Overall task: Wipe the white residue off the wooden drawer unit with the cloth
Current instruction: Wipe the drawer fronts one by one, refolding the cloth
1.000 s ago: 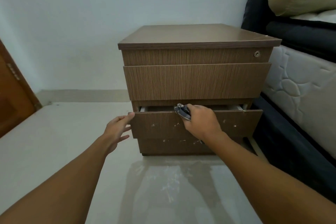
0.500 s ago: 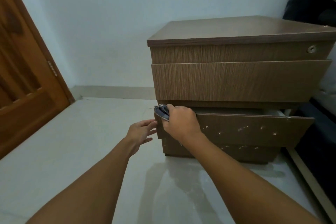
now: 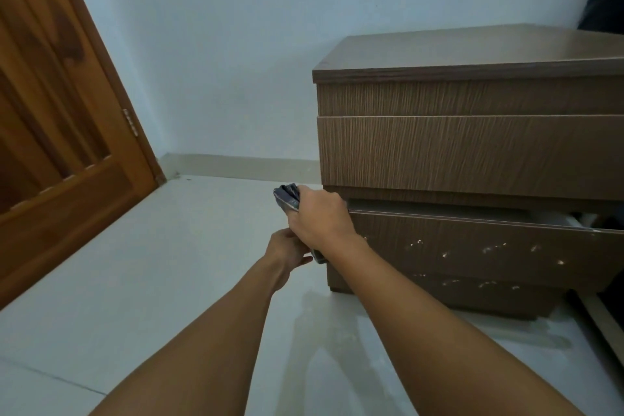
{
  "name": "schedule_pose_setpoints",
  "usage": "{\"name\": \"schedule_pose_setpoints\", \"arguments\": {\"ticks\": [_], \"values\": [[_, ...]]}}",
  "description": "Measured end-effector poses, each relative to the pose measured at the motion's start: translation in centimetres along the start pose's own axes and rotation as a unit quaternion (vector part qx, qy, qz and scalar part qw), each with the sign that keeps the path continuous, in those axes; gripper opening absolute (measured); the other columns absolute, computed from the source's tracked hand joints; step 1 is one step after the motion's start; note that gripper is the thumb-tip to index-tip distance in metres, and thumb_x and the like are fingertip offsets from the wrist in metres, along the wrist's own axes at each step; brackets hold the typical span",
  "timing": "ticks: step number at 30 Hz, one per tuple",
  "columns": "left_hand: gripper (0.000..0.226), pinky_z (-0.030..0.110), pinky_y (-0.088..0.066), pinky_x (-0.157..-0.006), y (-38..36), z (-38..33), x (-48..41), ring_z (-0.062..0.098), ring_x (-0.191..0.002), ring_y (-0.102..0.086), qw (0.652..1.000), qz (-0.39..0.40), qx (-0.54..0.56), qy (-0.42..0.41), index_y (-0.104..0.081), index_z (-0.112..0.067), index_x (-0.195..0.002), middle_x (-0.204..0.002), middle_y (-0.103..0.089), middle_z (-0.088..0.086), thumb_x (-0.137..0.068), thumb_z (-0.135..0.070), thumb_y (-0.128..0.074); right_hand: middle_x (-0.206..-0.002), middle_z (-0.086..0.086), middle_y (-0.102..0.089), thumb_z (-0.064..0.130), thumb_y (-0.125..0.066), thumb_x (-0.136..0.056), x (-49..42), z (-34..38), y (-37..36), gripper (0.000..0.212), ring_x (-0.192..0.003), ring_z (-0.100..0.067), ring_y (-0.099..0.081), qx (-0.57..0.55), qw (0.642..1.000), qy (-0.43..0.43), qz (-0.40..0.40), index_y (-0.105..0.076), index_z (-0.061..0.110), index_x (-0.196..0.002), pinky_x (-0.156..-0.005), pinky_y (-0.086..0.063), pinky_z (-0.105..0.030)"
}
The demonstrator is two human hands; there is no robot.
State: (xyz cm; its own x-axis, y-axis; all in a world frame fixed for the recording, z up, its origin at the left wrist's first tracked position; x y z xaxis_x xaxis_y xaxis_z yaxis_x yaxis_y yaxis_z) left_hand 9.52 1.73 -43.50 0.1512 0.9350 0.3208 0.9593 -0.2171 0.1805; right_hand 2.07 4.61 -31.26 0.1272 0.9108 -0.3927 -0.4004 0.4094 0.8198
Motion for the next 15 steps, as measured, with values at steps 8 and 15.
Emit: {"name": "schedule_pose_setpoints", "arguments": {"ticks": [8, 15], "values": [[0.031, 0.039, -0.053, -0.076, -0.1, 0.8, -0.1, 0.031, -0.092, -0.067, 0.994, 0.042, 0.094, 0.026, -0.053, 0.001, -0.129, -0.125, -0.062, 0.023, -0.102, -0.002, -0.039, -0.092, -0.011, -0.074, 0.039, -0.057, -0.093, -0.7, -3.5, -0.1, 0.024, -0.086, -0.031, -0.071, -0.456, 0.866, -0.204, 0.034, -0.068, 0.017, -0.093, -0.083, -0.056, -0.044], [0.026, 0.035, -0.053, -0.078, -0.6, -0.1, 0.4, 0.021, -0.087, -0.068, 0.998, 0.044, 0.045, -0.007, -0.066, -0.012, -0.109, -0.092, -0.07, 0.004, -0.101, -0.005, -0.042, -0.093, -0.008, -0.076, 0.033, -0.06, -0.093, 0.2, -6.7, 2.6, 0.021, -0.083, -0.025, -0.074, -0.562, 0.787, -0.255, 0.005, -0.067, 0.014, -0.099, -0.077, -0.059, -0.038]]}}
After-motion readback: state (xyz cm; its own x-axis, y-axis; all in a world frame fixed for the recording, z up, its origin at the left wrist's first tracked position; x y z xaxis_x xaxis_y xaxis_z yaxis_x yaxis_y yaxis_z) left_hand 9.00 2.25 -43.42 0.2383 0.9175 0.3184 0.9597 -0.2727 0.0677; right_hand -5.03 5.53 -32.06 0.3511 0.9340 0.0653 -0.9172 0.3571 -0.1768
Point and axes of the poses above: each hand's wrist, its own x-axis away from the middle knuckle, its own y-axis out of the back of the hand, z = x × y, the point moved 10 cm from there along -x, towards the middle knuckle
